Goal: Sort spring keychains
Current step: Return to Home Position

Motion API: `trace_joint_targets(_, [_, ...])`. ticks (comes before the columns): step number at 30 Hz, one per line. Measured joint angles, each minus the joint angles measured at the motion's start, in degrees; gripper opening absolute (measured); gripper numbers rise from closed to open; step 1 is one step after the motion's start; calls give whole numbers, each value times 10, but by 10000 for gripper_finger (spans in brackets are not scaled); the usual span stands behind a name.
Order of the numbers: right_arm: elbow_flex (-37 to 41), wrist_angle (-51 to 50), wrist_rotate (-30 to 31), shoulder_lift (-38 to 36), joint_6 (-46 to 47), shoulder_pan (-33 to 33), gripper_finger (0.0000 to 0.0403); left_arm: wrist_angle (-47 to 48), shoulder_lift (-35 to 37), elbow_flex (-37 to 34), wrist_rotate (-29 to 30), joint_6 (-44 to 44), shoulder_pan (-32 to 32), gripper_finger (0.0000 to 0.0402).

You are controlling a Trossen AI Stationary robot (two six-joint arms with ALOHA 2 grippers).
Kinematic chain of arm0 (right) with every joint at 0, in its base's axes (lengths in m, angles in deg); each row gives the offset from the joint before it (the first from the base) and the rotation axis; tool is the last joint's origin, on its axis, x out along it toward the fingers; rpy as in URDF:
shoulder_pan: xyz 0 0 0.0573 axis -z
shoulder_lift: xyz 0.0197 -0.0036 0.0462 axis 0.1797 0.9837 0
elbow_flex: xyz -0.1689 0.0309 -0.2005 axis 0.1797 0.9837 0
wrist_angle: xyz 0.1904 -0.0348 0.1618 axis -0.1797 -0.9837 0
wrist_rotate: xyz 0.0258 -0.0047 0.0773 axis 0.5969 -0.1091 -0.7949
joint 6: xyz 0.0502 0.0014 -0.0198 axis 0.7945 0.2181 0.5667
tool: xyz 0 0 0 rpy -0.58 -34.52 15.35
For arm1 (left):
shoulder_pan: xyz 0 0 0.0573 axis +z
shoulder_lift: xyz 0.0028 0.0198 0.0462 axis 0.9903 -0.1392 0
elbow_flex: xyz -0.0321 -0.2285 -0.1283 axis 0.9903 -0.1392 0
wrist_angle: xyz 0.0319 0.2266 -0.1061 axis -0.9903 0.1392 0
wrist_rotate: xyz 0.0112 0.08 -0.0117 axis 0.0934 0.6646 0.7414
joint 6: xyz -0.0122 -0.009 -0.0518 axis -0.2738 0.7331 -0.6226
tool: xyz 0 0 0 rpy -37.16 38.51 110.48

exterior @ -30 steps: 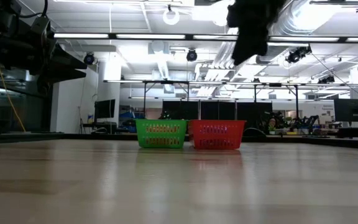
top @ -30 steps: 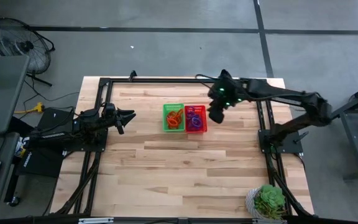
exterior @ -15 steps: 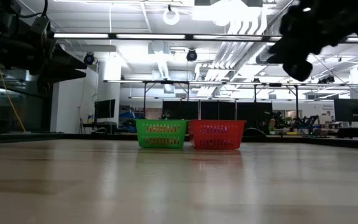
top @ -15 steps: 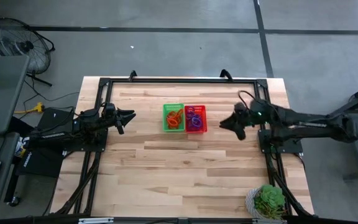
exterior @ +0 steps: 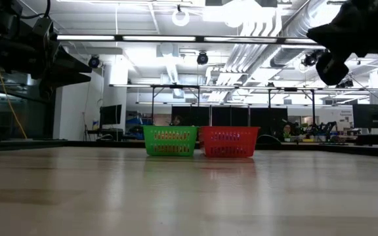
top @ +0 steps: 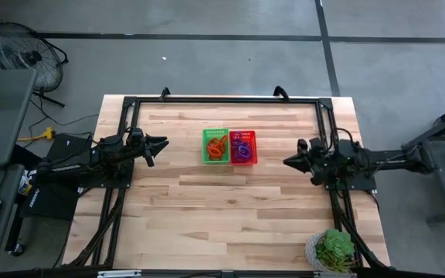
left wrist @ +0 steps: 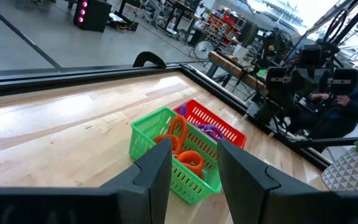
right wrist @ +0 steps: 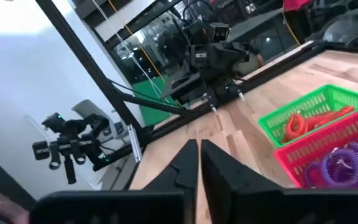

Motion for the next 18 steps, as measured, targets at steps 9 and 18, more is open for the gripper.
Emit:
trace_joint_targets(9, [21,-71,6,-49,-14,2,4,0,0,0,0,0,0,126])
trace_joint_targets(18, [21,-84,10,-83,-27,2,2,0,0,0,0,0,0,126])
